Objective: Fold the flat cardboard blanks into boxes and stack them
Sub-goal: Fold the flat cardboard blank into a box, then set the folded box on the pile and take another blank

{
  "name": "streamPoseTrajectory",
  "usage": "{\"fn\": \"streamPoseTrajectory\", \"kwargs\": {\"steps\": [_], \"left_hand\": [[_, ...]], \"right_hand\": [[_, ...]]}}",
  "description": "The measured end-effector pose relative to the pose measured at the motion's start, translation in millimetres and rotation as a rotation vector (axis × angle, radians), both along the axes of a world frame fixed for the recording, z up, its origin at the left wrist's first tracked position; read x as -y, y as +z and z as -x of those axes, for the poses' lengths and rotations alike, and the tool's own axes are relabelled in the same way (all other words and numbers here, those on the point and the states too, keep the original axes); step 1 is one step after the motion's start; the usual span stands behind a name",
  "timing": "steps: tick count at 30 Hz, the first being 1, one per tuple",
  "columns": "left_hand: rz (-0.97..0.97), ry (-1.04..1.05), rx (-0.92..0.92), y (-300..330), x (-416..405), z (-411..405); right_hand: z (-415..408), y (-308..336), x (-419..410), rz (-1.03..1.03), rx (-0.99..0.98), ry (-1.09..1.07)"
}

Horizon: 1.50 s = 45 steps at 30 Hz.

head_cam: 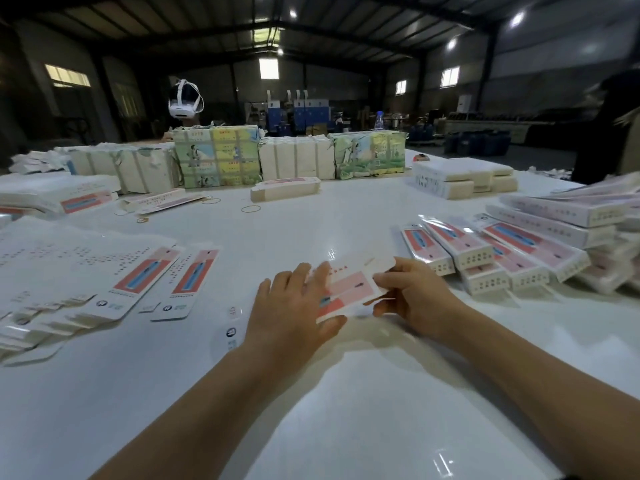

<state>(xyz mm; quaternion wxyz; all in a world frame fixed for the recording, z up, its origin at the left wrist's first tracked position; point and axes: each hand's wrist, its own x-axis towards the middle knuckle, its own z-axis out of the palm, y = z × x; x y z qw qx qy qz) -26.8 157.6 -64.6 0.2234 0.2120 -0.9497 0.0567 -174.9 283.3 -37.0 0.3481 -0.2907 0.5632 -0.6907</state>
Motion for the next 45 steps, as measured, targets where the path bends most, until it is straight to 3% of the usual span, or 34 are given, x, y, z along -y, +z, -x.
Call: {"fn": "streamPoseTrajectory", "kwargs": {"steps": [4, 6, 10, 11, 13, 14, 17, 18, 19, 23, 30, 33, 38, 45], "left_hand": [[-0.132, -0.008, -0.163, 4.6, -0.6, 0.0], [-0.129, -0.018, -0.233, 7.0, -1.3, -1.3], [-0.091, 0.04, -0.27, 10.4, -4.5, -0.2], [-0.086, 0.059, -0.268, 11.2, -5.8, 0.3], [-0.062, 0.098, -0.25, 11.9, -7.5, 0.7], [-0.046, 0.118, -0.237, 12.3, -7.8, 0.3], [-0.028, 0.156, -0.222, 13.8, -7.1, -1.4], [-0.01, 0.157, -0.212, 14.2, -6.9, -1.0], [0.01, 0.15, -0.195, 14.5, -6.9, -0.5], [-0.057, 0.068, -0.175, 14.5, -5.1, -1.3], [-0.223, -0.057, -0.228, 23.0, 3.6, -13.0], [-0.287, -0.061, -0.236, 26.5, 2.1, -12.7], [-0.387, -0.027, -0.257, 28.0, 8.3, -17.5], [-0.392, -0.011, -0.263, 24.5, 8.1, -15.9]], "right_hand": [[-0.9, -1.2, -3.3, 0.058, -0.063, 0.089], [-4.9, -3.5, -4.3, 0.052, -0.167, 0.009], [-15.2, -7.7, -2.7, -0.08, -0.968, -0.329], [-16.7, -9.3, -2.1, -0.098, -1.036, -0.328], [-17.3, -14.2, -0.2, -0.161, -0.998, -0.246], [-18.3, -13.7, 0.2, -0.191, -0.883, -0.18], [-18.5, -3.8, 1.7, -0.02, -0.064, 0.093], [-16.5, -2.3, 1.3, 0.047, 0.12, 0.158], [-14.2, -3.0, 1.3, 0.073, 0.163, 0.202], [-14.9, -10.5, 1.1, -0.01, -0.163, 0.254], [-14.3, -8.7, -3.7, -0.024, -0.605, 0.051], [-17.9, -8.5, -3.4, 0.013, -0.621, -0.035], [-17.9, -6.6, -4.9, 0.151, -0.598, -0.414], [-31.8, -8.5, -2.0, 0.17, -0.711, -0.355]]}}
